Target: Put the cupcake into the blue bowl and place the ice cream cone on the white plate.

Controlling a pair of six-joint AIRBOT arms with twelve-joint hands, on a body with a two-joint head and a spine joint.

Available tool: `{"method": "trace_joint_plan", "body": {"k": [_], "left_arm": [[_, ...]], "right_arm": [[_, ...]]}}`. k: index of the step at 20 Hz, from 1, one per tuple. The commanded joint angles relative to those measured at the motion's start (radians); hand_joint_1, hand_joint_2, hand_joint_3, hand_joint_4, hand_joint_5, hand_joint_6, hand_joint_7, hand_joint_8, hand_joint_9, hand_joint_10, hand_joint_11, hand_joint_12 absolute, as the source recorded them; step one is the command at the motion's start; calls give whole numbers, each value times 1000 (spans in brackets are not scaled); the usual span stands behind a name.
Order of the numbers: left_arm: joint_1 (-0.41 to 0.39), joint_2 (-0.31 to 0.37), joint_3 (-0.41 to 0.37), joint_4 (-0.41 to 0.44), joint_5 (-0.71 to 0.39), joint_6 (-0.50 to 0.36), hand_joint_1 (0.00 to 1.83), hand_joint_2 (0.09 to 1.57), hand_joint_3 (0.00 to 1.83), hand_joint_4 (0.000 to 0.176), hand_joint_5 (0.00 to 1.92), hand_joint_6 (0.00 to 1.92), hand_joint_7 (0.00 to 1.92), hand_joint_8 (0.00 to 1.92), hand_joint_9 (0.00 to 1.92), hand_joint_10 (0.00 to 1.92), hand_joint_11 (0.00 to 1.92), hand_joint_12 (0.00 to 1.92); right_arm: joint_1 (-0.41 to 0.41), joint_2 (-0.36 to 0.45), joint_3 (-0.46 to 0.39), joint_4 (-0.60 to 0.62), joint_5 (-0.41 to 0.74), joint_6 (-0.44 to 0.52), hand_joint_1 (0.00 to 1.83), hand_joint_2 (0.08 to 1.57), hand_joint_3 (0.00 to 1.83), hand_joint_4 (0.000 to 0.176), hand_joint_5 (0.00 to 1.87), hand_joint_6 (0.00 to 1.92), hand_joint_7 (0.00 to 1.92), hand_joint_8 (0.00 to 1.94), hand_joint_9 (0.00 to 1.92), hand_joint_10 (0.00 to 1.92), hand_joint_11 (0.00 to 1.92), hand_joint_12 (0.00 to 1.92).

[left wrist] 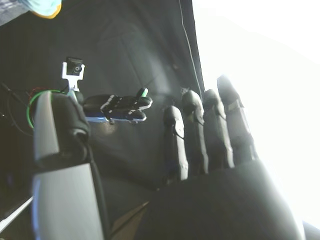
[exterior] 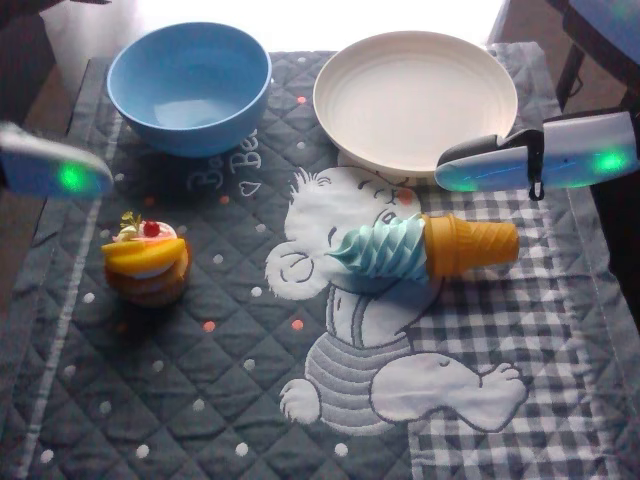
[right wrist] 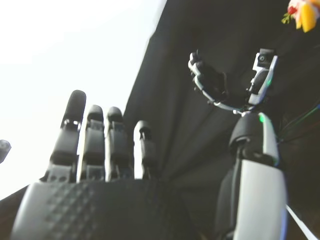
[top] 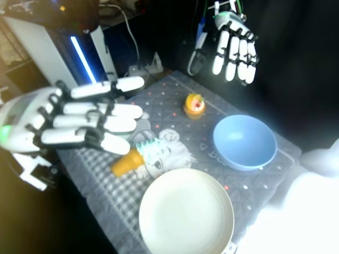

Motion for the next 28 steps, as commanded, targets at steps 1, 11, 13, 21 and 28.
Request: {"method": "trace_joint_plan", "body": {"k": [1,11,13,21,28], "left_arm": [[-7,1,-2,-31,-113,-4,372,810,1,63,0,0,160,0,190,1,94,335],[19,1,-12,91,13,-106,474,809,0,82,16,6,115,11,122,9,82,118],[19,3,-12,130,47,-136,441,821,4,61,38,13,118,10,135,13,124,138],[-38,9,1,364,225,-279,426,852,0,101,21,2,135,6,177,11,0,805],[-100,-9,25,604,333,-446,357,875,0,0,128,1,291,3,384,13,99,1036]], "right_arm": [[18,1,-3,16,120,5,530,736,6,143,75,4,247,9,197,26,0,729],[18,-24,-3,-28,-42,24,598,623,5,149,2,0,132,0,139,0,40,395],[18,-32,9,-51,-79,54,599,624,5,117,0,0,126,0,138,0,53,398],[27,-49,41,-163,-265,112,592,624,1,15,28,1,240,12,208,4,0,831],[60,-103,80,-245,-408,113,539,680,3,42,45,0,297,4,236,6,0,647]]}}
